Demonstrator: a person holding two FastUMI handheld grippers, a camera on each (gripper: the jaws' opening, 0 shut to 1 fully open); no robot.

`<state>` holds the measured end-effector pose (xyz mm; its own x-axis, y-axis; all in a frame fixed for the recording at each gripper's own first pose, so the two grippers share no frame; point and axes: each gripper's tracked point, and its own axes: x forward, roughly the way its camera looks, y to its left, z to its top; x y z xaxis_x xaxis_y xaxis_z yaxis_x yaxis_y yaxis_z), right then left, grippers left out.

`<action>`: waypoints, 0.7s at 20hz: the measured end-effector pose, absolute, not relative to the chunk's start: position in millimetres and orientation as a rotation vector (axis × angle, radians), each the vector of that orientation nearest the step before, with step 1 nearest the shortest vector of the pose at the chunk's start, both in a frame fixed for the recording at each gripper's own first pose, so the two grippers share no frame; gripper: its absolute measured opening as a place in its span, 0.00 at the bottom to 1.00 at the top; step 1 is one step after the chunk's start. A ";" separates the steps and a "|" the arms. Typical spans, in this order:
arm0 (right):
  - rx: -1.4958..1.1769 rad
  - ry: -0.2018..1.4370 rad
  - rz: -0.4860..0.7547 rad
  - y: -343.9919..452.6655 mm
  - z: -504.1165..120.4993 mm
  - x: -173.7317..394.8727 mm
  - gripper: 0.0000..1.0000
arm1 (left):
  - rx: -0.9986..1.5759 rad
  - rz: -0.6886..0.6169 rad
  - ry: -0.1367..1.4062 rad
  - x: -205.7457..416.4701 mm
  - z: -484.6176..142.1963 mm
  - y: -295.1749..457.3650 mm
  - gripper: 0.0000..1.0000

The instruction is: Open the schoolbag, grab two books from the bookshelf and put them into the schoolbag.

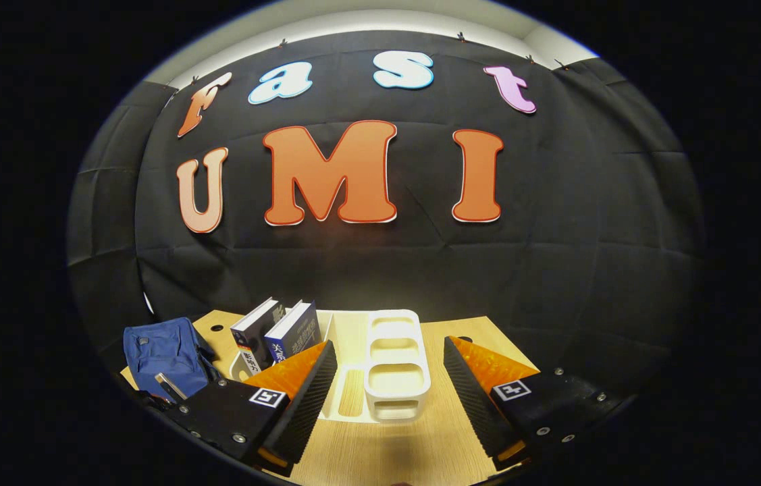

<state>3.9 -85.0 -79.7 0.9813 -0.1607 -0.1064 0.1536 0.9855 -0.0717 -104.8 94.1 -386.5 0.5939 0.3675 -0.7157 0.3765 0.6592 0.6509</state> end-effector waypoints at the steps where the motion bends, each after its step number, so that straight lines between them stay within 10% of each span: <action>1: -0.064 0.115 -0.152 -82.8 -81.5 5.1 0.95 | 0.874 -0.012 0.971 -104.0 -381.1 93.7 0.11; 14: -0.077 0.281 0.054 14.7 -113.7 46.3 0.95 | 0.547 -0.140 0.891 -60.0 -283.3 106.1 0.04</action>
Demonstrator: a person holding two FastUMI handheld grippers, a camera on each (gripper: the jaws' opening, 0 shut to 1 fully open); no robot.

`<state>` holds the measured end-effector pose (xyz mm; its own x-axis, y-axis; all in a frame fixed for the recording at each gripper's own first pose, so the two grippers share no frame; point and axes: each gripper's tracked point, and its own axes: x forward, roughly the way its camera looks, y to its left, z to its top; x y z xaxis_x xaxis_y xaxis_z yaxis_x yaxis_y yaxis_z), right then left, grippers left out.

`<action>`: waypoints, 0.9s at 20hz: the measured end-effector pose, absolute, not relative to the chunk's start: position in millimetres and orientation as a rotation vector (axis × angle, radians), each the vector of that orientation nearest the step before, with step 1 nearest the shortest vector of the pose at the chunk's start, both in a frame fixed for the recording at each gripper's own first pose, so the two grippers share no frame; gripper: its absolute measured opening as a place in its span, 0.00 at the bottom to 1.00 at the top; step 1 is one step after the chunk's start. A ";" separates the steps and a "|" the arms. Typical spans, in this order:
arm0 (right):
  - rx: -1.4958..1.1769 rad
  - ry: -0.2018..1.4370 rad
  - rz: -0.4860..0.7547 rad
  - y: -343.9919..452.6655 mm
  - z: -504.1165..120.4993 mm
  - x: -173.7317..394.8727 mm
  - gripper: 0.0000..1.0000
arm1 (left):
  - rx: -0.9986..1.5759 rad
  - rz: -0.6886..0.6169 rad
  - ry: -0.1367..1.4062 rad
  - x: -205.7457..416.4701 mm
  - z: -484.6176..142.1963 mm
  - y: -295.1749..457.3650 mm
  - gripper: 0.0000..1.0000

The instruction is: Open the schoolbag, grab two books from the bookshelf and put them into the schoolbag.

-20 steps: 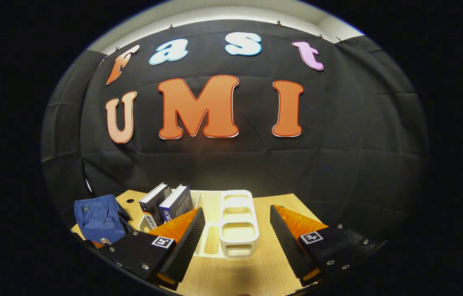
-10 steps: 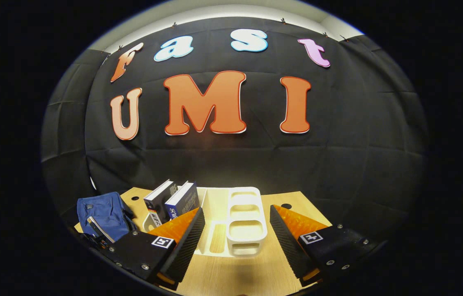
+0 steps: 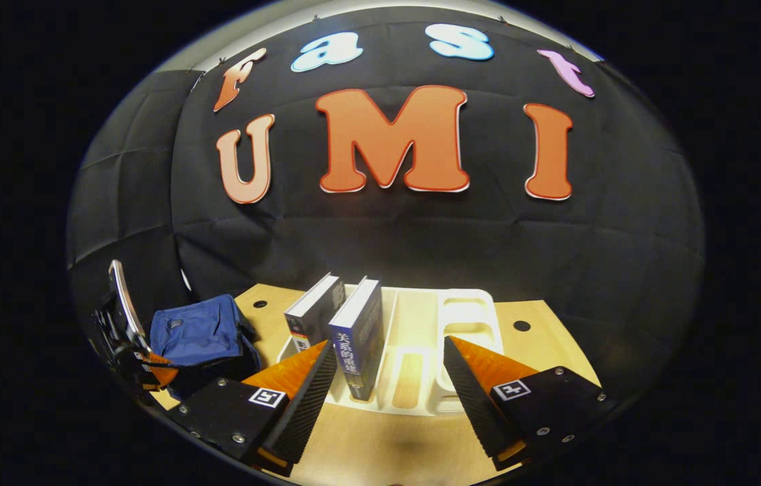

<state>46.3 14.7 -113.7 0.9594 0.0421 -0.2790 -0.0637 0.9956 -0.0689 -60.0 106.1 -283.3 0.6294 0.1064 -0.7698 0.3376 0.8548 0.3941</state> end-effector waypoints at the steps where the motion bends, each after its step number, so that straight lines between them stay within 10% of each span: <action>1: -0.063 0.300 0.068 28.0 -115.6 51.1 0.95 | 0.528 -0.160 0.884 -54.0 -275.5 108.6 0.04; 18: -0.108 0.686 0.099 137.3 -172.1 149.1 0.95 | 0.125 -0.346 0.925 2.5 -197.3 154.1 0.04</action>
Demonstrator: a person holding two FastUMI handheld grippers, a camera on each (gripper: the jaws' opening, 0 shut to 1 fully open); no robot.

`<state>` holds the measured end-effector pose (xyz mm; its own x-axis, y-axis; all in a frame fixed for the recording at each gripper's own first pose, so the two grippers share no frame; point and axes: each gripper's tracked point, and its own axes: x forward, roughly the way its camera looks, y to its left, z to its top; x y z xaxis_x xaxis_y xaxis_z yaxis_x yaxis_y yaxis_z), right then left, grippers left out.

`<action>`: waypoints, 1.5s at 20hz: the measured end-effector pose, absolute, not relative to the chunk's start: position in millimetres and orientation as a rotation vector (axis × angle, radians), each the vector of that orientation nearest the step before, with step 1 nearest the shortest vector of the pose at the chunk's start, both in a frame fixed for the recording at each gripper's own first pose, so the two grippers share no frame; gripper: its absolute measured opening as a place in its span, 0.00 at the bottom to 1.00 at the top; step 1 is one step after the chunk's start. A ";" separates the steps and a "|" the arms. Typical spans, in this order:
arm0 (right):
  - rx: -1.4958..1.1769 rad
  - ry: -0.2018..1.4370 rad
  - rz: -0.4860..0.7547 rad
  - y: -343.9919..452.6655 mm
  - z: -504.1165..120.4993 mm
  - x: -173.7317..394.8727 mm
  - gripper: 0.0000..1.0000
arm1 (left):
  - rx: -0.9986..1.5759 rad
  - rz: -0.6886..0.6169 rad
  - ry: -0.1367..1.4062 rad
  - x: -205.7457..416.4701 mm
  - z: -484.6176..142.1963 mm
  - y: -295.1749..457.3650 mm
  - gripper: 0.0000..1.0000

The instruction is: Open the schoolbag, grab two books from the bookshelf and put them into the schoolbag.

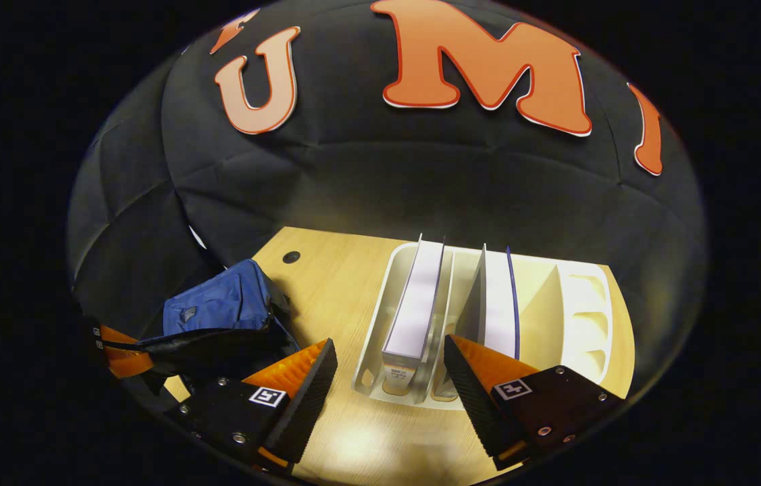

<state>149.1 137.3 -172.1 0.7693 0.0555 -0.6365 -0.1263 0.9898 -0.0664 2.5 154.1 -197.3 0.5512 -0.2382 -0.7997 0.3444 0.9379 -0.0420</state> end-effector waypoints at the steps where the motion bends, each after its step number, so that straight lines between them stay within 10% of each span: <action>1: -0.113 0.699 0.088 139.7 -173.7 154.0 0.95 | 0.113 -0.349 0.929 3.4 -193.4 158.9 0.04; 15: -0.210 0.972 -0.043 124.5 -227.7 201.7 0.87 | 0.041 -0.426 0.988 24.0 -171.2 176.1 0.04; 30: -0.184 1.221 -0.115 122.7 -255.2 216.7 0.44 | -0.010 -0.434 0.991 24.3 -175.9 177.1 0.04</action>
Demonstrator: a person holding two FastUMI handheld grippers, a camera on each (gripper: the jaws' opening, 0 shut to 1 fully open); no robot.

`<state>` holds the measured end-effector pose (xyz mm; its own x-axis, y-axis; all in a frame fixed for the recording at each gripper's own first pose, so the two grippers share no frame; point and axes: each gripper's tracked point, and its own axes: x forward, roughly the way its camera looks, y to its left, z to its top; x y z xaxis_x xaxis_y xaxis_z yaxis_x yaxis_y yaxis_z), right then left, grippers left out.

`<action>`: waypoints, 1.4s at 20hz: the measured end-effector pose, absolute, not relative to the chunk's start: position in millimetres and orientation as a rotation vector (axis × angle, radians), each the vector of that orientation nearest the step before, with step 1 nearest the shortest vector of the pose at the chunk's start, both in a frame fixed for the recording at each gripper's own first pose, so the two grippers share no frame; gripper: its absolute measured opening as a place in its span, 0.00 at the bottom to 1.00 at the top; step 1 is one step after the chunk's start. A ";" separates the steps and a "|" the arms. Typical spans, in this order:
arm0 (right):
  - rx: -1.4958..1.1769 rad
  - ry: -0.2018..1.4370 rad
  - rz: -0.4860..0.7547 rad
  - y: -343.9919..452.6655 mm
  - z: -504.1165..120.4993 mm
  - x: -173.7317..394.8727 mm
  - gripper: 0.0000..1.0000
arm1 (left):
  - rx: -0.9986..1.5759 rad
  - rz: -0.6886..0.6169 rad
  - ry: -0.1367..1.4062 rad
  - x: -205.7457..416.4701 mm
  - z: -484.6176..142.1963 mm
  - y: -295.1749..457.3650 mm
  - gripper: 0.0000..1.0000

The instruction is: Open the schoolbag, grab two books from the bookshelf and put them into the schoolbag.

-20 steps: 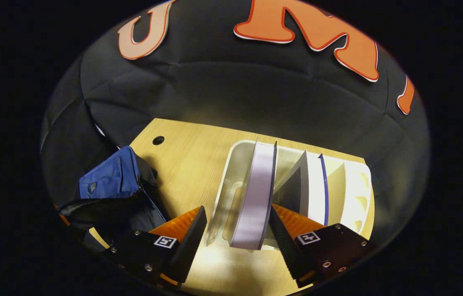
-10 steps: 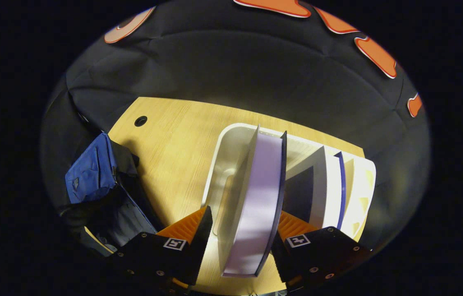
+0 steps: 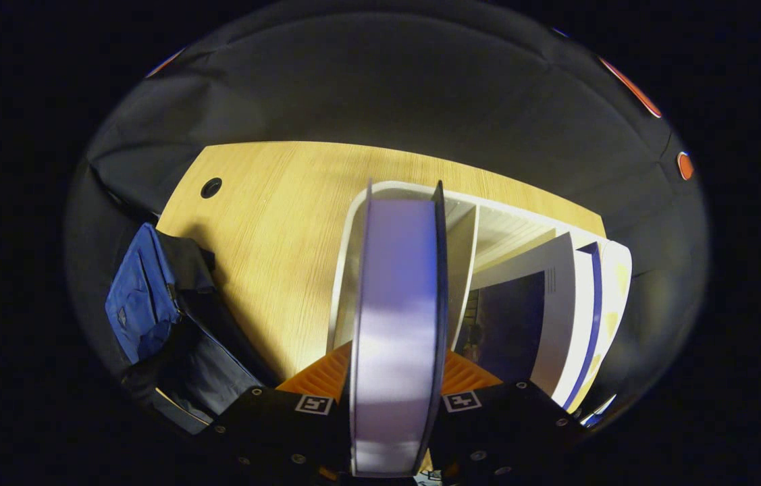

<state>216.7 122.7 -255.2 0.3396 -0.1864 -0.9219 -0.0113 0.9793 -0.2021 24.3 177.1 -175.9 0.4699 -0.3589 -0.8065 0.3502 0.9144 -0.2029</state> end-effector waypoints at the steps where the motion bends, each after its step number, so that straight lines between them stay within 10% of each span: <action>1: -0.171 1.231 -0.123 122.1 -255.6 214.7 0.44 | -0.012 -0.433 0.990 25.0 -176.2 176.5 0.04; 28: 0.262 0.865 0.223 152.7 -28.4 113.2 0.40 | 0.014 -0.405 1.001 31.8 -173.0 185.2 0.04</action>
